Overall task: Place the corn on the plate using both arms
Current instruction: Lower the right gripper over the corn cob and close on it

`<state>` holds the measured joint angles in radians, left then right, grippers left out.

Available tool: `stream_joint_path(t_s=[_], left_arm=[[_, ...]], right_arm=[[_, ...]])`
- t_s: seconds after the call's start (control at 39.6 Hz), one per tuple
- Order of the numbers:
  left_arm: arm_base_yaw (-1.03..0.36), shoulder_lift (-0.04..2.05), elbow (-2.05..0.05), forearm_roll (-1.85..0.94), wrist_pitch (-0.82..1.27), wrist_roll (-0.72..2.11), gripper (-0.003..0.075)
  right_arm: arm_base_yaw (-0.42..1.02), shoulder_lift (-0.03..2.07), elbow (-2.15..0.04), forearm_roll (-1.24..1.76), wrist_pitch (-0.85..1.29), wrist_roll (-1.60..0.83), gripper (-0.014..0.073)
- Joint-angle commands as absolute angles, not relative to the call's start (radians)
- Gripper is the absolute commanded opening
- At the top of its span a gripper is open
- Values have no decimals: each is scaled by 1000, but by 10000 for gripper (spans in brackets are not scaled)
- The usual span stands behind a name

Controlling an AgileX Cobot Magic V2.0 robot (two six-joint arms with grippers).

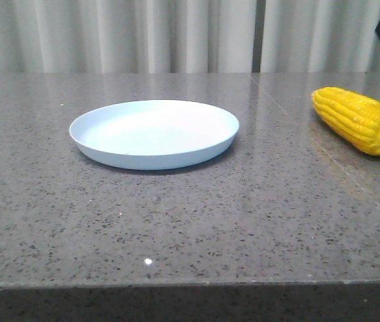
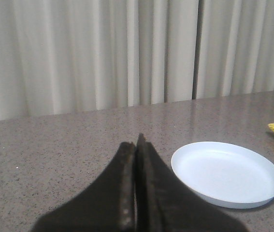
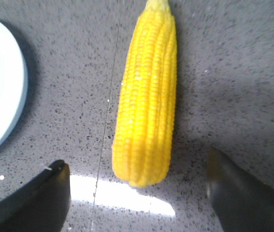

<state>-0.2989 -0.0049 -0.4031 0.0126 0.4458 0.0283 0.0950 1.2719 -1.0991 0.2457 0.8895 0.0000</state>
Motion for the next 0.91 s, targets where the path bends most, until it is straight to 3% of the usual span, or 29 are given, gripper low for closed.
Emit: stream_joint_path(t_s=[0.0, 0.51, 0.73, 0.88], left_arm=[[-309, -24, -427, 13, 360, 25, -20], [-309, -24, -427, 13, 360, 25, -20], [-309, -24, -427, 13, 360, 25, -20], [-309, -24, -427, 13, 360, 25, -20]], right_arm=[[107, 1342, -1186, 263, 889, -14, 600], [121, 1608, -1275, 251, 850, -14, 587], [122, 1607, -1275, 251, 876, -14, 304], [122, 1606, -1275, 251, 889, -14, 218]])
